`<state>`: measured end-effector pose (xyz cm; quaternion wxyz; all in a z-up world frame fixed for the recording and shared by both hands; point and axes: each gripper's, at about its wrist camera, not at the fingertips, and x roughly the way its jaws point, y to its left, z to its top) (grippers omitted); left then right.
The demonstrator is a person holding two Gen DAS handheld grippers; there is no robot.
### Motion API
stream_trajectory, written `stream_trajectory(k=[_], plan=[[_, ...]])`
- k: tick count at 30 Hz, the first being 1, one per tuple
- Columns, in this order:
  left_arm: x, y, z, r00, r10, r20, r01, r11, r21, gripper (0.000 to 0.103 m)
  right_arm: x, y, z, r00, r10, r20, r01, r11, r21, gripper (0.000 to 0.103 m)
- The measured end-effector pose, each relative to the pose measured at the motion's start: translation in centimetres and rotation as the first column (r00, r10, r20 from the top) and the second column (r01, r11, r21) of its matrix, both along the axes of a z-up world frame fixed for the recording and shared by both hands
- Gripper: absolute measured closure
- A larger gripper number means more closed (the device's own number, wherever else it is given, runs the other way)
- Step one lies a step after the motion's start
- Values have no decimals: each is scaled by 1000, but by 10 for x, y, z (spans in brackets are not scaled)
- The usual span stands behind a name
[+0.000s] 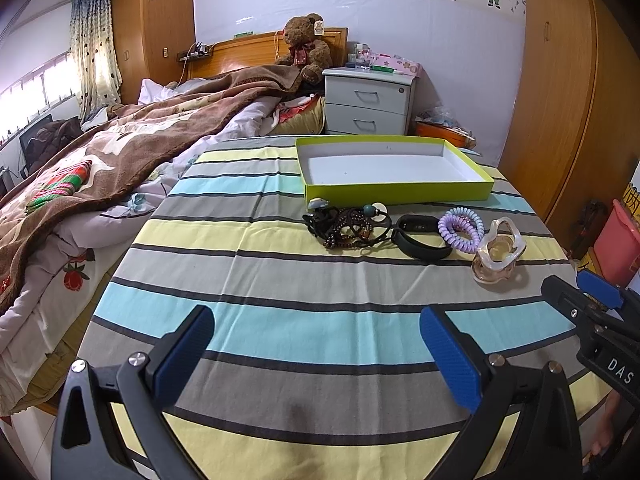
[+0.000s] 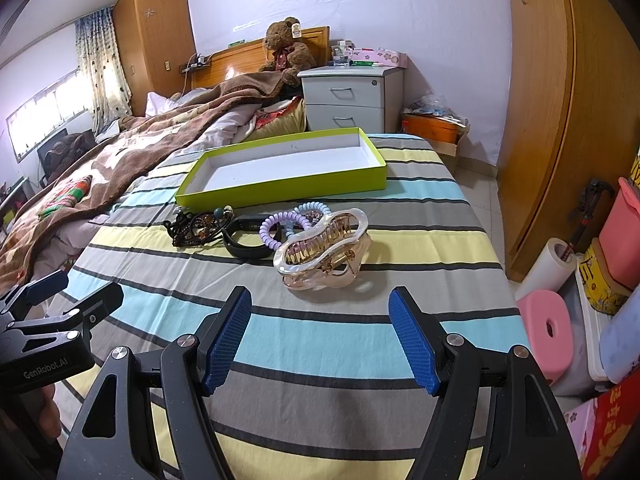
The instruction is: Organize jewelry
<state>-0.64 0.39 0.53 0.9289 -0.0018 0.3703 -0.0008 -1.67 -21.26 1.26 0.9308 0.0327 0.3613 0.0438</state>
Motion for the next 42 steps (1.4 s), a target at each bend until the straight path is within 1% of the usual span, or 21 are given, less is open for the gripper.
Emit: stream_trajectory(k=[10, 14, 16, 18, 21, 23, 24, 26, 30, 34, 35, 37, 39, 41, 42], plan=[[2, 2, -2, 1000, 2, -5, -2, 1000, -3, 0, 2, -1, -1, 1000, -1, -5, 1, 1000, 9, 32], [6, 7, -2, 1000, -5, -3, 5, 1000, -30, 0, 10, -8, -3, 1000, -20, -18, 21, 999, 41, 32], [8, 12, -1, 1000, -18, 14, 19, 998, -63, 0, 18, -14, -6, 999, -35, -29, 37, 998, 59, 32], [12, 16, 1, 1000, -17, 21, 18, 997, -68, 0, 26, -18, -7, 998, -44, -41, 47, 996, 78, 32], [20, 21, 1, 1000, -8, 11, 9, 998, -69, 0, 39, -19, -7, 998, -50, -41, 53, 995, 85, 32], [23, 25, 0, 1000, -6, 6, 6, 997, -82, 0, 48, -18, -9, 997, -50, -55, 55, 995, 86, 32], [24, 27, 0, 1000, -2, 4, 3, 996, -88, 0, 54, -18, -10, 997, -48, -63, 55, 993, 103, 32], [27, 30, -2, 1000, -3, 4, 3, 995, -98, 0, 63, -19, -15, 994, -66, -84, 75, 991, 107, 32], [34, 37, -6, 1000, 2, -18, -5, 992, -124, 0, 76, -19, -21, 993, -64, -103, 76, 990, 119, 32], [38, 38, -12, 999, -12, -38, 6, 989, -150, 0, 84, -17, -29, 988, -80, -133, 95, 989, 109, 43], [40, 39, -13, 999, -16, -42, 9, 988, -157, 0, 85, -18, -30, 987, -86, -138, 102, 989, 109, 49], [43, 40, -15, 999, -16, -52, 7, 986, -164, 0, 87, -20, -32, 986, -87, -145, 105, 987, 120, 52], [45, 42, -17, 998, -12, -60, 1, 985, -174, 0, 89, -20, -33, 983, -100, -153, 117, 987, 106, 53], [46, 44, -18, 998, -11, -63, -1, 983, -184, 0, 91, -22, -34, 982, -101, -159, 120, 987, 109, 60], [47, 44, -18, 998, -16, -65, 4, 983, -185, 0, 92, -22, -35, 981, -101, -163, 120, 986, 113, 61]])
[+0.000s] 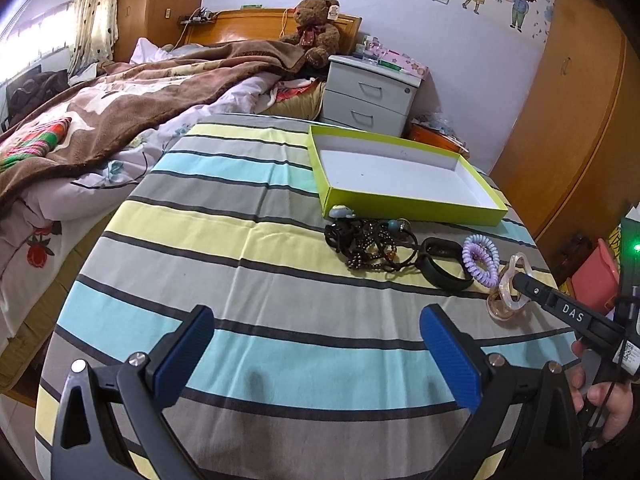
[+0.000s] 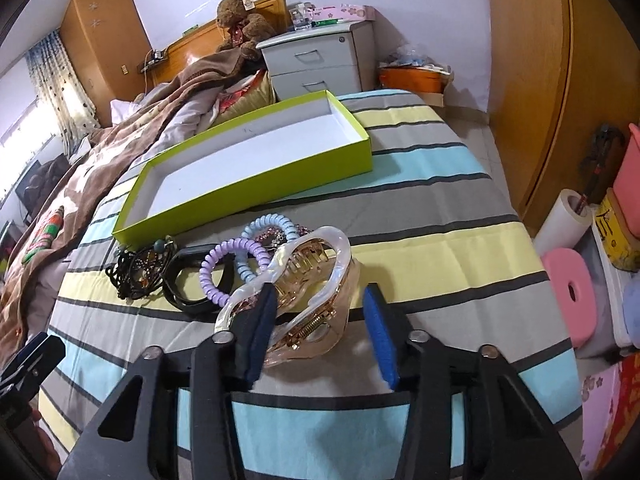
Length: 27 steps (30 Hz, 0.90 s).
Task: Organize jewelry
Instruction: 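Reach the right tool to the clear hair claw clip and grasp it, then grasp the lavender coil hair tie with the left tool while right holds the clip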
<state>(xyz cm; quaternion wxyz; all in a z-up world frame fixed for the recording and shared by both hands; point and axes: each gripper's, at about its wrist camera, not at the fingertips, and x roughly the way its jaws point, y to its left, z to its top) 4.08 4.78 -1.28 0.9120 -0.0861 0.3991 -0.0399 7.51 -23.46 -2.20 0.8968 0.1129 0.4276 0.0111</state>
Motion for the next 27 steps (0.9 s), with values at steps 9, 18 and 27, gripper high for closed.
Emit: stream_trajectory(k=[9, 18, 27], plan=[[10, 2, 0, 1000, -21, -16, 21, 1000, -10, 3, -2, -7, 8, 1000, -12, 28, 12, 1000, 16, 91], [31, 3, -3, 998, -25, -56, 23, 999, -37, 8, -15, -25, 20, 997, -13, 71, 12, 1000, 14, 96], [40, -38, 3, 990, -137, -40, 138, 990, 16, 9, -25, -43, 21, 997, -10, 70, 10, 1000, -6, 96]])
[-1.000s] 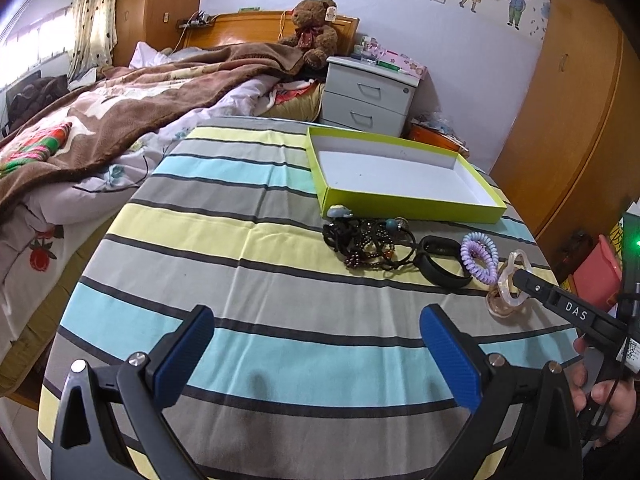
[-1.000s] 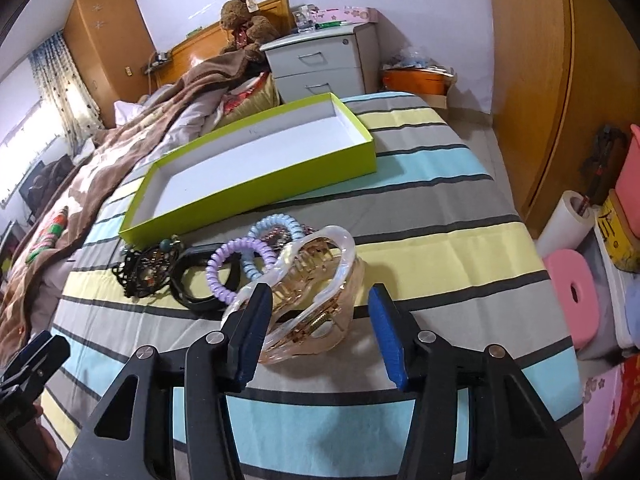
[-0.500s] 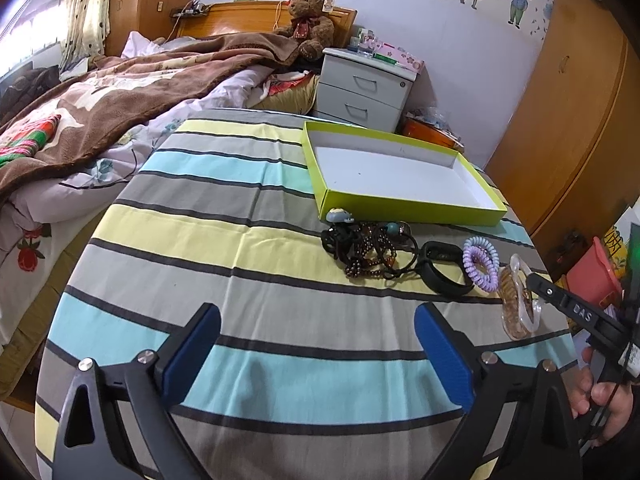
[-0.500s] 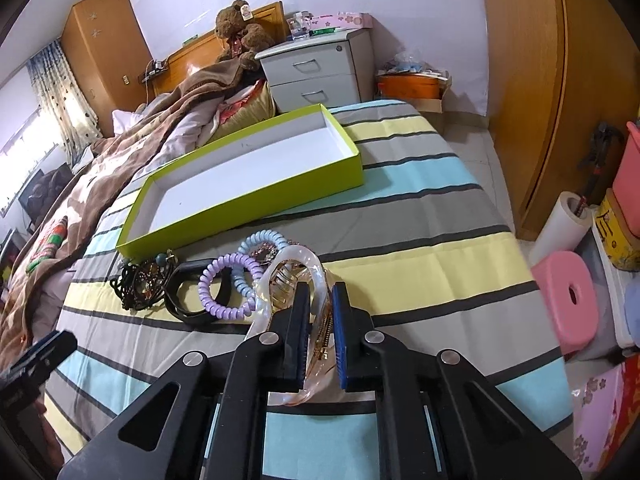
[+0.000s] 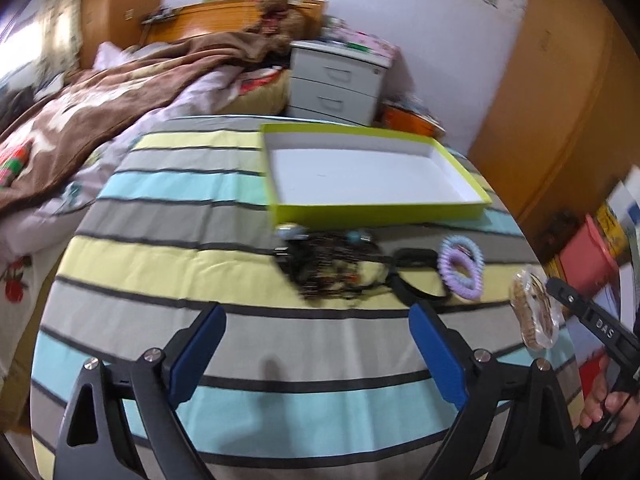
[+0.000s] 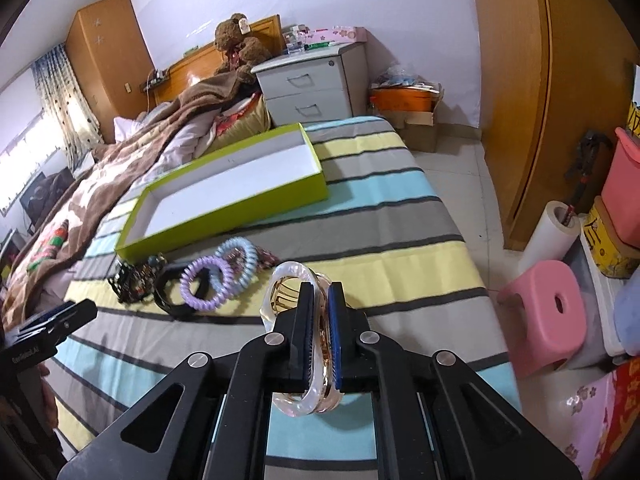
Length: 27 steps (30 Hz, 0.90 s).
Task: Organize jewelry
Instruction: 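Grasp the lavender coil hair tie with the left tool while right holds the clip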
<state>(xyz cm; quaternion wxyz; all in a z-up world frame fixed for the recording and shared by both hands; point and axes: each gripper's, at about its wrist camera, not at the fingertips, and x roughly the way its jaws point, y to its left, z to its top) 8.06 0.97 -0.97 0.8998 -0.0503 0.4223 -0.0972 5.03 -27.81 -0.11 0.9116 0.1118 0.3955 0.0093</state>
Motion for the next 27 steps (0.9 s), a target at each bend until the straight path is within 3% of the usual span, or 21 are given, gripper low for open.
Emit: stream_trajectory(k=[8, 14, 17, 22, 27], plan=[[7, -45, 4, 994, -112, -11, 112, 994, 1, 9, -6, -13, 0, 1000, -8, 3, 8, 1000, 3, 96], [22, -72, 7, 984, -176, -22, 175, 984, -25, 16, -11, -16, -2, 1000, -2, 7, 2, 1000, 0, 96], [30, -84, 6, 982, -186, -37, 185, 983, -13, 28, -12, -17, -2, 1000, 5, 9, -5, 1000, 1, 96], [36, -102, 1, 976, -214, -49, 216, 976, 24, 36, -12, -16, -3, 1000, 11, 13, -11, 1000, 4, 96], [46, -108, -10, 976, -203, -84, 207, 977, 49, 54, -13, -18, -4, 1000, 12, 10, -13, 1000, 14, 96]])
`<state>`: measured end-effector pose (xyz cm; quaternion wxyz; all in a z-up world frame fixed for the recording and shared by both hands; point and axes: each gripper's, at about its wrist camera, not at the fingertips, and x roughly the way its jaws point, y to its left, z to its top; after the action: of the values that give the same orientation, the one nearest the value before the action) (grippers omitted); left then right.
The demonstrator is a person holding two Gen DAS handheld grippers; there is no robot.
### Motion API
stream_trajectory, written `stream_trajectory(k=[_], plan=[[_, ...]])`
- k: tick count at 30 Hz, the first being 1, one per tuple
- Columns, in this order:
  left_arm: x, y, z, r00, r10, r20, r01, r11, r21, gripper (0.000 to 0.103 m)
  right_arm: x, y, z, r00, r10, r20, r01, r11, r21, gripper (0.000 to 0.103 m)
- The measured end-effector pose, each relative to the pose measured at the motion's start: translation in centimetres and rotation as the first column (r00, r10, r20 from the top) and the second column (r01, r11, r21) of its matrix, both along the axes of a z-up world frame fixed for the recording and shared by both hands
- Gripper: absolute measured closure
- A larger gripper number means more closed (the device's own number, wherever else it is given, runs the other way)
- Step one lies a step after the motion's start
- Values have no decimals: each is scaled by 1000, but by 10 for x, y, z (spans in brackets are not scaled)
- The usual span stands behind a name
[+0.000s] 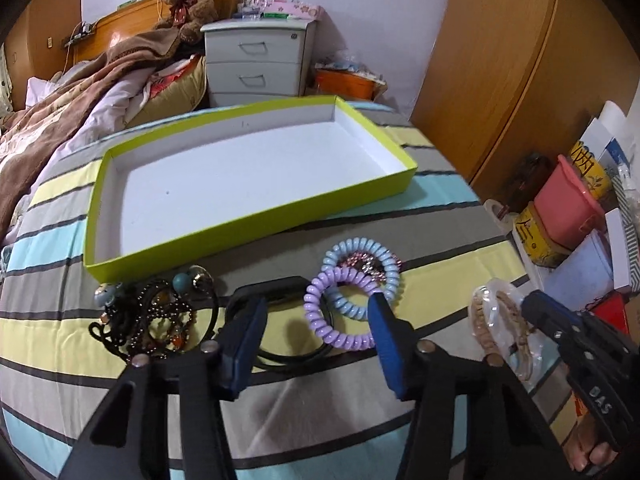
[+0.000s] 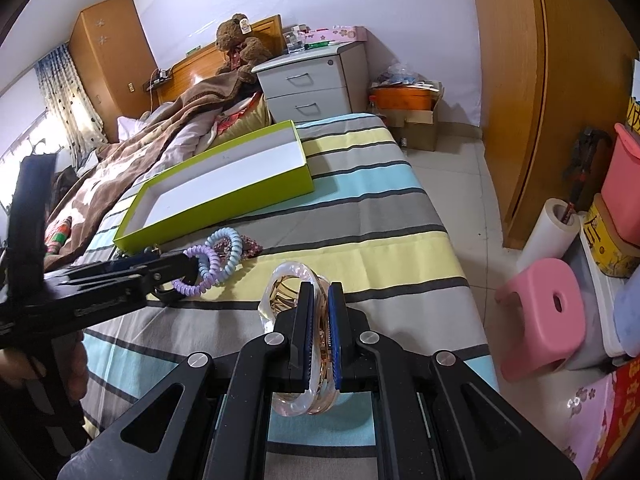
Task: Organize jewelry
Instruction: 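Grasp the lavender coil hair tie with the left tool while right holds the clip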
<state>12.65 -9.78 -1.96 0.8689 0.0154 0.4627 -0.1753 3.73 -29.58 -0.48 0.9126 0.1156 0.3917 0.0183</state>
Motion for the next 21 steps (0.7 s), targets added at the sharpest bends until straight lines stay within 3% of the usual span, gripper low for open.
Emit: stream_trajectory(k=[9, 17, 21], plan=[[2, -12, -8, 1000, -21, -13, 21, 1000, 18, 67, 1, -1, -1, 1000, 2, 0, -2, 1000, 9, 96], [5, -11, -9, 1000, 1, -21, 0, 1000, 31, 90, 1, -1, -1, 1000, 1, -1, -1, 1000, 12, 96], [4, -10, -6, 1000, 4, -13, -4, 1000, 22, 92, 1, -1, 0, 1000, 1, -1, -1, 1000, 12, 96]])
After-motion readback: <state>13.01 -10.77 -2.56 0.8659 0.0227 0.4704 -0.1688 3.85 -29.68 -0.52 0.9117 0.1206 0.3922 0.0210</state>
